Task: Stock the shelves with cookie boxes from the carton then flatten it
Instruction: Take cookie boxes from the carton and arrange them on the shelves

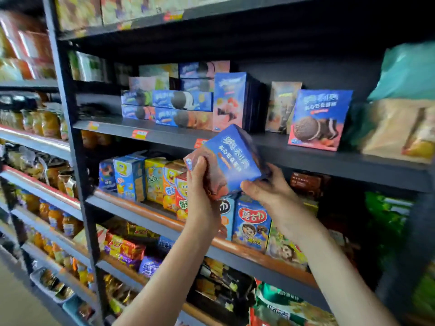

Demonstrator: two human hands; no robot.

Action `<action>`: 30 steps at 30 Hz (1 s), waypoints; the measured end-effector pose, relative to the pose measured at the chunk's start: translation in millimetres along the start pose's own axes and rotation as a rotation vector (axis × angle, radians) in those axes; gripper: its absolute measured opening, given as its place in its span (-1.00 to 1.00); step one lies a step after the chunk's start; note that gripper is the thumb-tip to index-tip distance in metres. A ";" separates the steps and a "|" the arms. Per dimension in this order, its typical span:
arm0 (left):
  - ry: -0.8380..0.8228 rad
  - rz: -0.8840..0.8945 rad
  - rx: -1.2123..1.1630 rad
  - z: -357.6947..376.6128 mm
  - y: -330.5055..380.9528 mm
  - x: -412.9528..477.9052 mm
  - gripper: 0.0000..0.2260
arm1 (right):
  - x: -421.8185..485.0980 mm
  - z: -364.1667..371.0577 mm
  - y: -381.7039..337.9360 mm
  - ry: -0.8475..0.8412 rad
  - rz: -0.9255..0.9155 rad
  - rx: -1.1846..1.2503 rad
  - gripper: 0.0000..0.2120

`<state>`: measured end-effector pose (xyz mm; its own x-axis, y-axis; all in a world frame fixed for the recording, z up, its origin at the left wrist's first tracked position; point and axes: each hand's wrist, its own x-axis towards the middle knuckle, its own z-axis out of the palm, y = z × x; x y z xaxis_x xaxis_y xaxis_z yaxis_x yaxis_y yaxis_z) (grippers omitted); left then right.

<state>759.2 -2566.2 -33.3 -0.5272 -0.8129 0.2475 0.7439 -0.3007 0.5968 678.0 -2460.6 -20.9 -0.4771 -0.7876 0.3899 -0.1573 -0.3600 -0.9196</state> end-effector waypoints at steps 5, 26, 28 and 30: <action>-0.058 -0.026 -0.079 -1.1 4.1 6.7 -0.48 | 4.2 23.1 3.9 0.156 -0.119 0.173 -0.31; -0.189 0.425 0.314 100.9 63.7 44.1 -0.78 | 64.0 6.0 -124.6 0.310 -0.406 -0.115 -0.27; -0.281 0.418 0.350 111.7 64.5 47.3 -0.83 | 64.3 -8.4 -138.6 0.307 -0.428 -0.137 -0.31; -0.355 0.411 0.402 123.8 63.3 50.2 -0.84 | 64.5 -21.4 -151.0 0.317 -0.443 -0.143 -0.32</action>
<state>729.0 -2564.2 111.5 -0.3882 -0.5875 0.7100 0.7385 0.2626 0.6211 652.5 -2446.3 142.0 -0.5722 -0.3799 0.7268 -0.5070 -0.5328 -0.6776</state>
